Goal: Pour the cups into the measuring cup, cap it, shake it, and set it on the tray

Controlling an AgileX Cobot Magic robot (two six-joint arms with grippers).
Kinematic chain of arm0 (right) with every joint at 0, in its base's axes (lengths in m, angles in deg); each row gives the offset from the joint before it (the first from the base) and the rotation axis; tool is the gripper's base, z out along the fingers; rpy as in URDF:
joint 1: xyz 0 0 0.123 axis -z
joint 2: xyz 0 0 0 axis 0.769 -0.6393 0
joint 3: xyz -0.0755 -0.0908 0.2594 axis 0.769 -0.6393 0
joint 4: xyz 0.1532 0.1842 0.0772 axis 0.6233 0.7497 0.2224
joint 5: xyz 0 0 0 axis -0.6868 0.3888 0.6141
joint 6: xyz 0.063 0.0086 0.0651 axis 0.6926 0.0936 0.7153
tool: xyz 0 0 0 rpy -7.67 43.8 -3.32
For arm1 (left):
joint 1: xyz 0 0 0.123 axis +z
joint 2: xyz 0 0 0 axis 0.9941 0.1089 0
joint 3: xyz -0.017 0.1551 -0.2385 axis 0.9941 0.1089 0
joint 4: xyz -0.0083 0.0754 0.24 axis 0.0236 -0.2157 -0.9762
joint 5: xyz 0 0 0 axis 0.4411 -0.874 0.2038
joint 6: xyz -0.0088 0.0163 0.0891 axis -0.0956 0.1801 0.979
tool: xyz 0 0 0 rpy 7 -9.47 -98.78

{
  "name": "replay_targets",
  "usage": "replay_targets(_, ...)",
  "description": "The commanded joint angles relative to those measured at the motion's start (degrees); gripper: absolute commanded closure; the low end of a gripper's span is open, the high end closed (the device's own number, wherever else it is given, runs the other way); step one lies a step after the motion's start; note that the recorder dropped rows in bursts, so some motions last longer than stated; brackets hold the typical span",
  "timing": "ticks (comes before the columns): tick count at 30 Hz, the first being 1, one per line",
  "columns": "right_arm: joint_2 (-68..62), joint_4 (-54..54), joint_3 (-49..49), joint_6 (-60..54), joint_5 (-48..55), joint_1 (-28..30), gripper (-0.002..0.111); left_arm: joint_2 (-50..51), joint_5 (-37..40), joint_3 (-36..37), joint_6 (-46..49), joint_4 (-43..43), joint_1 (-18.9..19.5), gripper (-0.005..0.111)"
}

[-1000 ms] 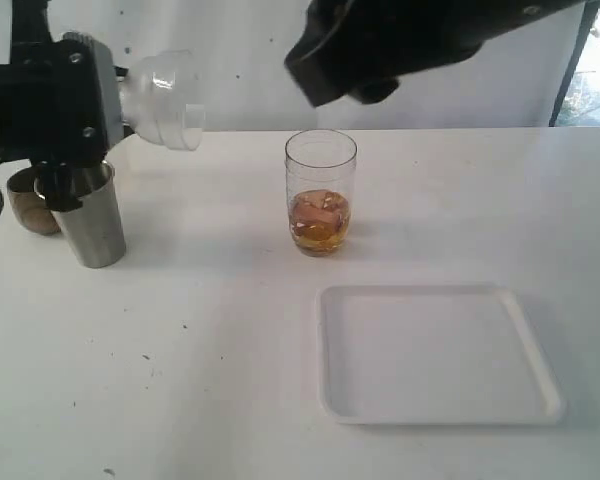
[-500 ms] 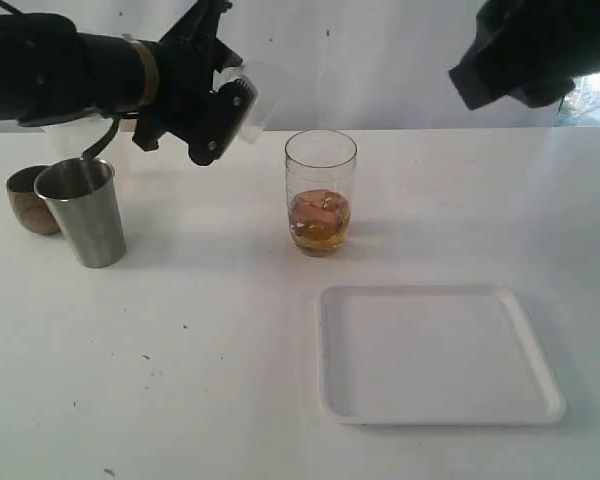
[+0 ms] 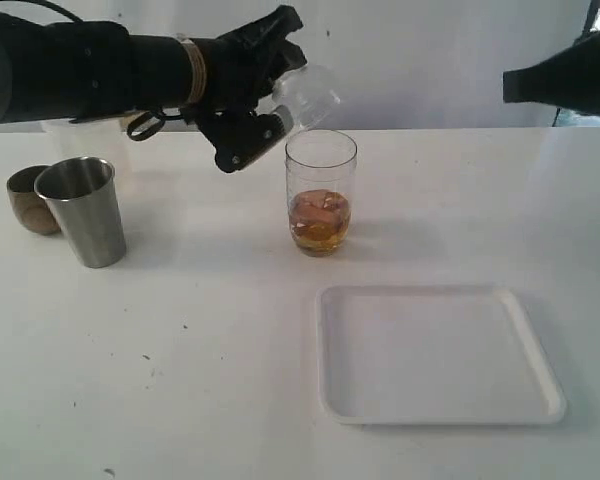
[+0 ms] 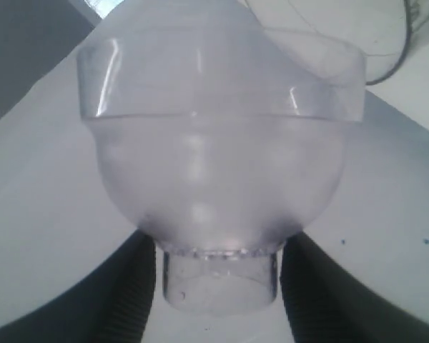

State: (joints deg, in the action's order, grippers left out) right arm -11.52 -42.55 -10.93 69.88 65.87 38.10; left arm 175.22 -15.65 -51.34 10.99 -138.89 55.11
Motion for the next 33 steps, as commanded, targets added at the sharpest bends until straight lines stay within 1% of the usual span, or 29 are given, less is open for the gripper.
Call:
replay_targets(1, -6.8, 24.4, -2.2, -19.9, -5.7, 3.6, 0.108, 0.7, 2.1, -0.4, 6.4, -0.1, -0.1, 0.107)
replay_targets(2, -8.4, 29.6, -2.2, -24.7, -6.4, 4.0, 0.108, 0.7, 2.0, -0.4, 7.5, -0.1, -0.1, 0.107)
replay_targets(3, -10.9, 39.3, -2.1, -34.0, -6.7, 4.2, 0.108, 0.7, 1.3, -0.4, 9.0, -0.1, -0.1, 0.107)
replay_targets(7, -14.6, 62.0, -1.5, -56.7, -6.4, 4.3, 0.108, 0.7, 1.2, -1.4, 11.4, 0.2, -0.1, 0.107)
replay_targets(8, -16.8, 71.8, -0.2, -66.8, -1.8, 5.3, 0.108, 0.7, 1.7, -2.0, 12.2, 0.2, -0.1, 0.107)
replay_targets(9, -17.7, 76.9, 0.4, -71.7, 1.4, 6.0, 0.108, 0.8, 1.6, -2.4, 12.4, 0.2, -0.1, 0.107)
replay_targets(11, -20.6, 90.3, 1.2, -83.6, 11.8, 8.6, 0.108, 0.8, 1.6, -2.5, 12.6, -0.2, -0.1, 0.107)
replay_targets(13, -23.5, 99.2, 1.4, -89.9, 23.2, 11.8, 0.108, 0.8, 2.3, -2.5, 13.9, -0.5, -0.1, 0.107)
replay_targets(14, -25.1, 102.2, 1.4, -91.7, 26.4, 13.3, 0.108, 0.8, 2.7, -2.5, 14.1, -0.5, -0.1, 0.107)
replay_targets(16, -27.6, 103.3, 1.4, -92.1, 29.1, 15.7, 0.108, 0.8, 3.3, -2.5, 16.5, -0.5, -0.1, 0.107)
replay_targets(19, -31.7, 103.1, 1.4, -93.8, 32.6, 17.4, 0.108, 0.8, 2.2, -2.5, 18.0, -0.5, -0.1, 0.107)
replay_targets(22, -35.9, 103.5, 2.5, -96.1, 36.2, 17.4, 0.108, 0.9, 1.9, -2.5, 18.9, -0.5, -0.8, 0.107)
replay_targets(27, -43.4, 103.5, 6.8, -95.8, 44.0, 17.2, 0.108, 2.0, 1.8, -2.5, 19.9, -0.5, -1.8, 0.107)
replay_targets(33, -48.2, 103.5, 9.4, -95.7, 43.2, 16.9, 0.108, 3.6, 1.7, -2.8, 21.4, -0.5, -2.1, 0.107)
